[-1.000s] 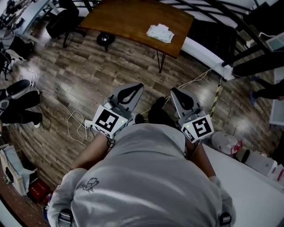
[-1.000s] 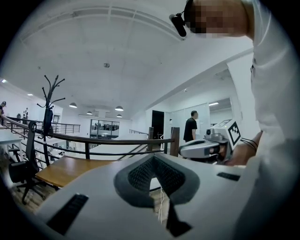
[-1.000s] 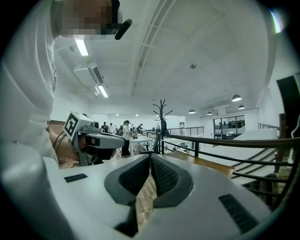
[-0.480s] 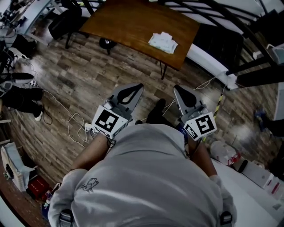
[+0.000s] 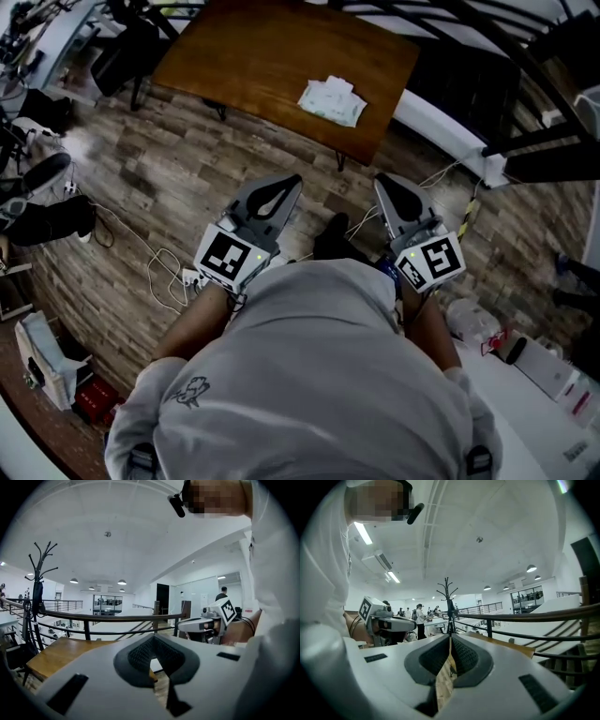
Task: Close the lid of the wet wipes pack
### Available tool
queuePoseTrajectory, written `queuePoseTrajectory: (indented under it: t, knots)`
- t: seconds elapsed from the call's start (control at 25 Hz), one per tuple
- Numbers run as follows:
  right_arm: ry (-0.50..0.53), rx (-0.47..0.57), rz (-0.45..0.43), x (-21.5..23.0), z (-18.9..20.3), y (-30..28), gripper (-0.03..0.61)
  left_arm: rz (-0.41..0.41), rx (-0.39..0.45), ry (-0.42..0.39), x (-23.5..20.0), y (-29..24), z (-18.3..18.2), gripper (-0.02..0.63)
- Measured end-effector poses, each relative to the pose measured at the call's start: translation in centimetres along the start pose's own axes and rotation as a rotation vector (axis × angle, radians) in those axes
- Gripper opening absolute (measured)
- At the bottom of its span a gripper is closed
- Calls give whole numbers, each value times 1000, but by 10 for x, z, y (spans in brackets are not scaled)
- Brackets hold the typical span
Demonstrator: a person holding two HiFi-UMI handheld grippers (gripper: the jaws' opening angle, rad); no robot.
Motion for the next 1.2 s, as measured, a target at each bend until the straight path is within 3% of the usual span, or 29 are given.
queuePoseTrajectory:
  t: [0.52, 1.2]
  knots:
    - [-19, -35, -37, 94, -10, -13, 35, -1, -53, 34, -36, -102, -21, 9]
    - [-60, -20, 137, 149, -43, -71, 35, 143, -21, -37, -130, -169, -56, 9]
Point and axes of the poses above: the fingertips, and each gripper's own axes: y backward along the fingers, x to its right, z out of its underside, the point moved 2 cm from there along y, backward along the fingers, and after that the axes turned 6 degrees about -x, right-handed, at the moved point
